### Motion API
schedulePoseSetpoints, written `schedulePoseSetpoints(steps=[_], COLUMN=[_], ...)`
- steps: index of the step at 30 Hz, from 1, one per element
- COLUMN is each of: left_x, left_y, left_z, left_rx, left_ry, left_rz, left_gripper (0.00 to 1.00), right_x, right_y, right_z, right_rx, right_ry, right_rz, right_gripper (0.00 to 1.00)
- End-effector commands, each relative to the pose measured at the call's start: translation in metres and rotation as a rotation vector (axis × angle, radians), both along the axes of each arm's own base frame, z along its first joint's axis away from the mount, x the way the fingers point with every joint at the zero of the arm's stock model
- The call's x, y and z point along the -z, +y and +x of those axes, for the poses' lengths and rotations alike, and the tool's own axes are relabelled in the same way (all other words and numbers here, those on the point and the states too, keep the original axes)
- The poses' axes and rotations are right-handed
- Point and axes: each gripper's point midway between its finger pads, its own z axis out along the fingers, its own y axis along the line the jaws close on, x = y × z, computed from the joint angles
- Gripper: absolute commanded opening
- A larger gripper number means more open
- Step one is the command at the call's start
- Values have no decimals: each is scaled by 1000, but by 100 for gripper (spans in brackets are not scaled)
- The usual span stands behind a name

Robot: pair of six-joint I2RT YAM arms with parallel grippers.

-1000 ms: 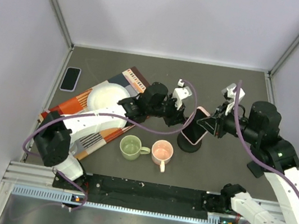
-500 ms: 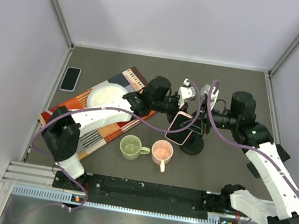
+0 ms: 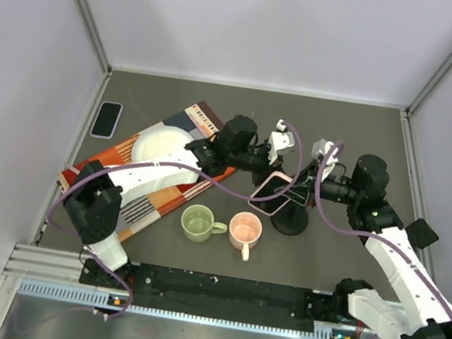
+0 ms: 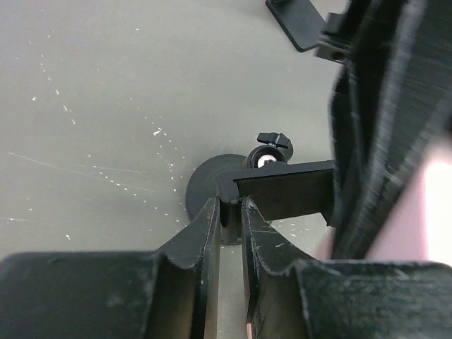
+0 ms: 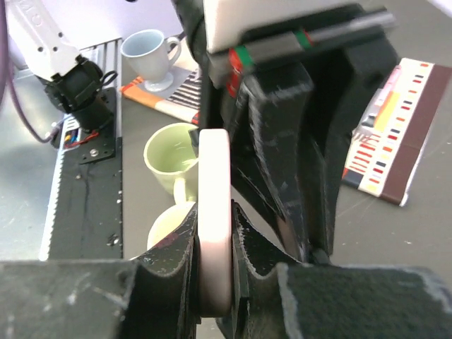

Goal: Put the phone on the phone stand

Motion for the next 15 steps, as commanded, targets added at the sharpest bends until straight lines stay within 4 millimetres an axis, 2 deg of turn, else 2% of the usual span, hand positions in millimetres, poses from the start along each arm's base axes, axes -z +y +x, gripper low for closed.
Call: schedulePoseSetpoints(steps=[1,3,4,7,11,15], left_x=[-20,-21,-21,-18,-13,-12], left_y=[1,2,3,3,3,3], left_z=[-16,-16,-16,-13,-14,-9], left_rx=[92,108,119,138,189,195], left_ry=[-26,-30,-28,-22,-6,8], left_rz=[-67,-74,-72,-41,-31,-24], left_gripper=[0,0,0,0,0,0], right_x=[-30,-33,-25,-28,-22,-26], right_y=[-14,-13,-12,-11,-11,-9], right_z=[23,23,25,25,29,36], right_rx=[53,17,4,-22,-20,-30], right_ry=[-262,-266,-222,-234,-218,-210], right_rz=[106,103,86,88,76,70], right_gripper=[0,0,0,0,0,0])
